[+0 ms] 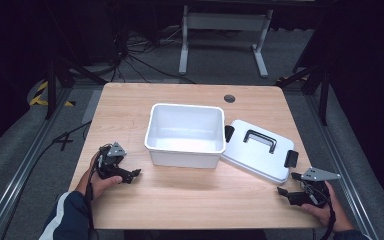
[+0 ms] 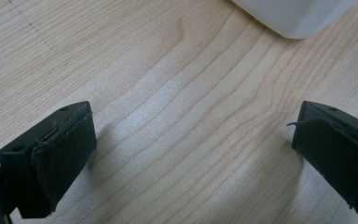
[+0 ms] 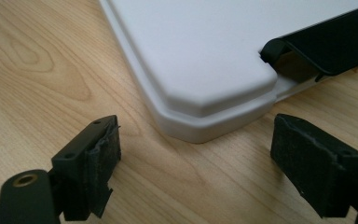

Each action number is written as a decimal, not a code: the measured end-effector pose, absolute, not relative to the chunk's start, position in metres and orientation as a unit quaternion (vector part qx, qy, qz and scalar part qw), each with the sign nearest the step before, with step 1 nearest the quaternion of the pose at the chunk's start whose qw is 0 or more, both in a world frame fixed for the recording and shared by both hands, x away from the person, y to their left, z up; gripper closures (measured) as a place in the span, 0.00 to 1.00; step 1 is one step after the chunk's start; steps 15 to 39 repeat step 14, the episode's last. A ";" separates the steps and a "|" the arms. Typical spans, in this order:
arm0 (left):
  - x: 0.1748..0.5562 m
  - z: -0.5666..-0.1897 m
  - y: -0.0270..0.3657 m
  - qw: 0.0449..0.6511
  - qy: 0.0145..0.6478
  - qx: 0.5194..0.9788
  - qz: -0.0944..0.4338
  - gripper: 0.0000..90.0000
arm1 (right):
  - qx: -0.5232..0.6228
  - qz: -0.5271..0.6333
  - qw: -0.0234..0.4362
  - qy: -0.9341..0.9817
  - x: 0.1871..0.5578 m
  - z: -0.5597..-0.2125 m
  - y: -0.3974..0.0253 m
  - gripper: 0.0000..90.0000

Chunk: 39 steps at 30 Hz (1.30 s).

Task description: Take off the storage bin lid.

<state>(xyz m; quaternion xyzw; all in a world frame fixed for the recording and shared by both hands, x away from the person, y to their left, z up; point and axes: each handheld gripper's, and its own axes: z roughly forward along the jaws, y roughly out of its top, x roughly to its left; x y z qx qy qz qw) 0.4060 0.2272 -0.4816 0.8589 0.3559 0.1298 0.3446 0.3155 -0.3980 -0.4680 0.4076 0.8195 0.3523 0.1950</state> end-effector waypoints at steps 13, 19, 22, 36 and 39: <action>0.405 -0.482 0.227 0.344 0.360 0.857 0.130 0.00 | 0.407 0.355 0.194 0.819 0.316 -0.468 -0.398 0.18; 0.405 -0.482 0.227 0.344 0.362 0.856 0.131 0.00 | 0.407 0.355 0.194 0.819 0.316 -0.468 -0.398 0.18; 0.405 -0.482 0.227 0.344 0.362 0.856 0.131 0.00 | 0.407 0.355 0.194 0.819 0.316 -0.468 -0.398 0.18; 0.405 -0.482 0.227 0.344 0.362 0.856 0.131 0.00 | 0.407 0.355 0.194 0.819 0.316 -0.468 -0.398 0.18; 0.405 -0.482 0.227 0.344 0.362 0.856 0.131 0.00 | 0.407 0.355 0.194 0.819 0.316 -0.468 -0.398 0.18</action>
